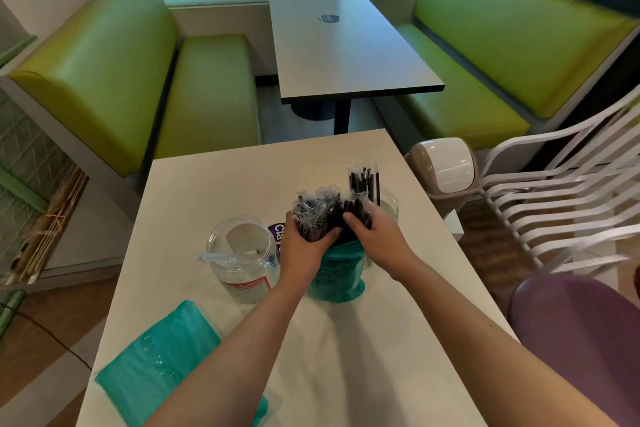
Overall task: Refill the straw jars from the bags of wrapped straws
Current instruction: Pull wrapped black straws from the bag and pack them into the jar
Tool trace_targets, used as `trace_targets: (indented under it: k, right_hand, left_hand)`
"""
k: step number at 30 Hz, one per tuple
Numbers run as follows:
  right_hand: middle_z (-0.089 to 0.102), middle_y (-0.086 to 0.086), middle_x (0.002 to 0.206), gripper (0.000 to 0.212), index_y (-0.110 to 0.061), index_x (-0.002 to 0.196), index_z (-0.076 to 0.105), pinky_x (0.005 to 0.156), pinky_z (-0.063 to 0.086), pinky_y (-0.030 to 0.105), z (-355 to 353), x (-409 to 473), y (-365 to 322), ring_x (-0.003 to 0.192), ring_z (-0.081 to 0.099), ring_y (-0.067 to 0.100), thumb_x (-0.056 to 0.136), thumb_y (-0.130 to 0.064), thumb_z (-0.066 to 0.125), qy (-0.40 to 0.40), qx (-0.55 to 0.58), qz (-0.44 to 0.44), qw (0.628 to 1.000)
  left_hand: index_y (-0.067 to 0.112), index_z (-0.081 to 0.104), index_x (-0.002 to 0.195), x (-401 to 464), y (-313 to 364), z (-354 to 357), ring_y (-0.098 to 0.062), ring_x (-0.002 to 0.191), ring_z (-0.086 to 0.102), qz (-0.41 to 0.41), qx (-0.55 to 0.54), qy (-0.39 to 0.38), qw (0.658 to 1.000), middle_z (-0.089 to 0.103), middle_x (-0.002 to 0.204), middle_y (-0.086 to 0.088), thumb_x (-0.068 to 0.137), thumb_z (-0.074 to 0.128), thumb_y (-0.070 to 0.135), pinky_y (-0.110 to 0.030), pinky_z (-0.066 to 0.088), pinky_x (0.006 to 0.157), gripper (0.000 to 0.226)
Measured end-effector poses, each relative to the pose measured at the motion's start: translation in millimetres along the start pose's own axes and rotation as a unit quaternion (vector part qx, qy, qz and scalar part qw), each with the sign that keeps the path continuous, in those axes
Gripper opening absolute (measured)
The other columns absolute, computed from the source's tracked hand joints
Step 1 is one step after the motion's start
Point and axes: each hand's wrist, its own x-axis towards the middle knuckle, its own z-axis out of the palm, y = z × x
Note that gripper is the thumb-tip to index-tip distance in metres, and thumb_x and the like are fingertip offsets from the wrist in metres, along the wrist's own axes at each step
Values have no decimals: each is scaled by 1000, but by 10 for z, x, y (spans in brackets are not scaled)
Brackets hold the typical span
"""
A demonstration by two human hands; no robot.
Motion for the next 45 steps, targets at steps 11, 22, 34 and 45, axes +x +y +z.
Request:
trace_targets:
  k: [11,22,34,45]
  right_hand:
    - [65,-1,105,12,-21,108,61,93,50,32,39,-21,-38,101,61,13,97,-23,57,29,19,9,999]
    - [70,-7,90,21,-18,104,58,88,50,33,-237,-23,-479,92,64,11,100,-36,46,51,-31,-57,997]
    - [70,0,82,22,-16,108,49,70,53,35,-898,347,-1130,75,65,11,102,-36,44,247,28,-112,962]
    - [51,6,110,40,-12,125,51,74,58,48,-573,707,-266,90,61,24,99,-41,47,134,-174,-7,976]
  left_hand:
    - [31,43,114,11,50,23,-9,101,57,10,12,14,1000,58,104,13,69,88,29,-22,42,84,63]
    - [24,46,123,57,8,-6,-16,108,59,6,34,25,999,62,115,5,66,89,35,-32,48,94,72]
    - [22,45,121,68,94,-28,-13,104,55,-8,32,31,999,57,111,7,71,86,30,-23,43,87,65]
    - [24,45,117,66,78,-50,-15,104,56,-10,20,36,999,58,110,6,70,87,31,-26,46,88,64]
